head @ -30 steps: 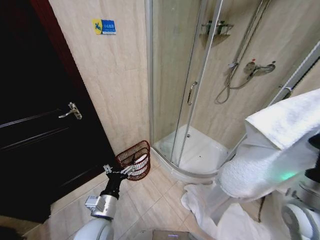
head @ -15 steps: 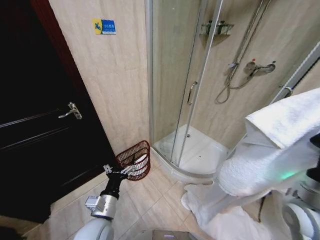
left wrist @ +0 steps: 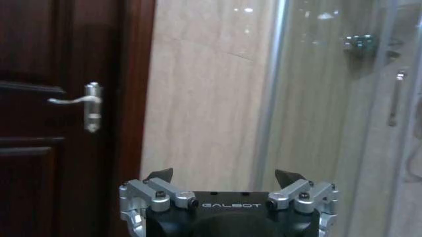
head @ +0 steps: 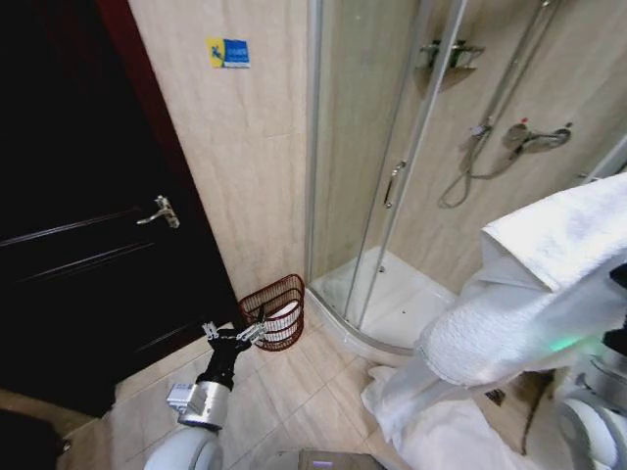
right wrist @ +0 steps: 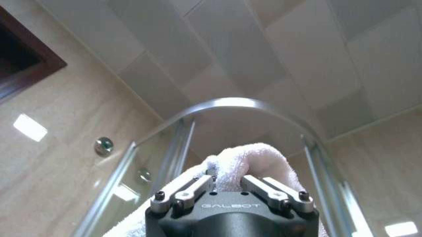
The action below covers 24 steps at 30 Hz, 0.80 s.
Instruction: Discard the used towel into the hamper.
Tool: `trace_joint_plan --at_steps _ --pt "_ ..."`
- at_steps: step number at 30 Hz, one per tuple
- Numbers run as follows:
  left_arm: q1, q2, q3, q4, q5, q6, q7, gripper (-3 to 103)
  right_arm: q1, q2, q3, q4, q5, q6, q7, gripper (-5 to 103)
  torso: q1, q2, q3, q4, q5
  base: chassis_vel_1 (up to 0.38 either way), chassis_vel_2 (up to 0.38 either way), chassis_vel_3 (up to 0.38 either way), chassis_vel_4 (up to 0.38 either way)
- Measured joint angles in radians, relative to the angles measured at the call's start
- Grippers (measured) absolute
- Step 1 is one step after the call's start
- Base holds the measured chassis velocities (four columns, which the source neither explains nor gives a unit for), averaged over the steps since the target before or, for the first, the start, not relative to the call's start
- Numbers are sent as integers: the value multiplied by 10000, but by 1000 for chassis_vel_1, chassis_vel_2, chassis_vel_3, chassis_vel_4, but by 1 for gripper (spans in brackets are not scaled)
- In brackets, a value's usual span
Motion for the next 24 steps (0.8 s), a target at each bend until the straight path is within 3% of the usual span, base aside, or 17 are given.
trace_joint_plan --at_steps 16,24 --pt "1 0 0 0 0 0 0 100 -17 23 22 0 -47 12 9 6 0 0 0 3 -3 103 115 105 103" --pt "0 0 0 0 0 0 0 100 -11 30 34 0 -81 22 1 6 0 0 0 -1 -1 0 0 0 0"
